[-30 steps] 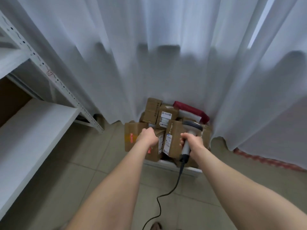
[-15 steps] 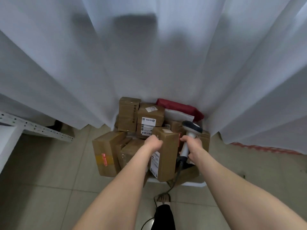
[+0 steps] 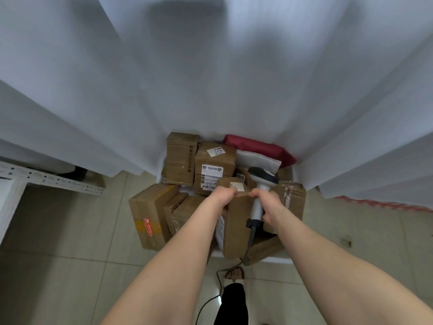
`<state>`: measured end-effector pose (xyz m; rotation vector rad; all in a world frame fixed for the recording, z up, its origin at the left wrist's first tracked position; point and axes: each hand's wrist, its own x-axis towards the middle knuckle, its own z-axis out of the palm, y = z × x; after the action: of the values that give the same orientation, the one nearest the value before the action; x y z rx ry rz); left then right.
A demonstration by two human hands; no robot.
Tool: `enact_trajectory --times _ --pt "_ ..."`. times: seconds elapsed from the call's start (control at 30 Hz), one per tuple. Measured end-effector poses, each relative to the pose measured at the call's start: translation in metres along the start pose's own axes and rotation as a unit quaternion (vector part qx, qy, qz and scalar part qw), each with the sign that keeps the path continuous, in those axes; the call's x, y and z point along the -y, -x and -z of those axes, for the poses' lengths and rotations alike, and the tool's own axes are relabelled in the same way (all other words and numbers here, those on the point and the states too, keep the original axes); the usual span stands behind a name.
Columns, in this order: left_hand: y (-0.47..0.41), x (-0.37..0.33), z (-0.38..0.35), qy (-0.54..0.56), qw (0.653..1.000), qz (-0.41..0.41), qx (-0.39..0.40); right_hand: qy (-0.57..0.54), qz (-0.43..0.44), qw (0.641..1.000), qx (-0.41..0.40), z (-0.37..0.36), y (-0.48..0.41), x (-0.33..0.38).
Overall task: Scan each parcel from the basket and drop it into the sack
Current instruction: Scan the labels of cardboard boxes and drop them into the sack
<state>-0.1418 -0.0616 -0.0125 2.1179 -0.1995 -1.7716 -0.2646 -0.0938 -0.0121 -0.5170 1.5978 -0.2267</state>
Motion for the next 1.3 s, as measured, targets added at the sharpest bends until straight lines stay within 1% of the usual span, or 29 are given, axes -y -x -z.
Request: enact_trajectory --times 0.1,0.2,0.33,0.47,0.57,0.7,0.77,0.87,1.0,1.13,1.2,1.23,1.3 --pt "0.026 -0.006 0.009 0.027 0.999 0.013 -0.021 -0.010 0.007 1.000 0.011 0.005 0.018 0.004" --pt "0.057 -0.013 0.015 0.053 0.997 -0.012 -0.059 -0.010 0.029 0.999 0.023 0.007 0.044 0.013" --pt "0.108 -0.028 0.016 0.075 0.988 -0.076 -0.113 -0.023 0.087 0.995 0.036 0.014 0.091 0.029" --pt "0.169 -0.034 0.014 0.114 0.970 -0.137 -0.165 -0.041 0.147 0.987 0.054 0.028 0.143 0.044" --pt "0.221 -0.030 0.010 0.150 0.954 -0.185 -0.182 -0.050 0.184 0.979 0.071 0.043 0.182 0.052" --pt "0.289 -0.015 0.003 0.172 0.928 -0.265 -0.198 -0.070 0.230 0.964 0.114 0.065 0.250 0.056" --pt "0.320 -0.008 0.000 0.157 0.918 -0.305 -0.201 -0.083 0.246 0.956 0.141 0.073 0.280 0.053" --pt "0.369 0.003 -0.002 0.084 0.910 -0.333 -0.234 -0.088 0.254 0.947 0.178 0.078 0.320 0.045" --pt "0.419 0.023 0.007 0.011 0.894 -0.330 -0.304 -0.097 0.263 0.930 0.237 0.077 0.365 0.034" --pt "0.451 0.041 0.022 -0.047 0.864 -0.338 -0.370 -0.077 0.277 0.920 0.268 0.068 0.403 0.020" --pt "0.466 0.052 0.032 -0.041 0.846 -0.342 -0.407 -0.073 0.271 0.915 0.290 0.060 0.420 0.015" --pt "0.474 0.058 0.041 -0.021 0.840 -0.343 -0.419 -0.065 0.272 0.913 0.298 0.056 0.426 0.012" --pt "0.486 0.070 0.066 0.045 0.840 -0.336 -0.424 -0.053 0.279 0.912 0.296 0.048 0.434 0.008"
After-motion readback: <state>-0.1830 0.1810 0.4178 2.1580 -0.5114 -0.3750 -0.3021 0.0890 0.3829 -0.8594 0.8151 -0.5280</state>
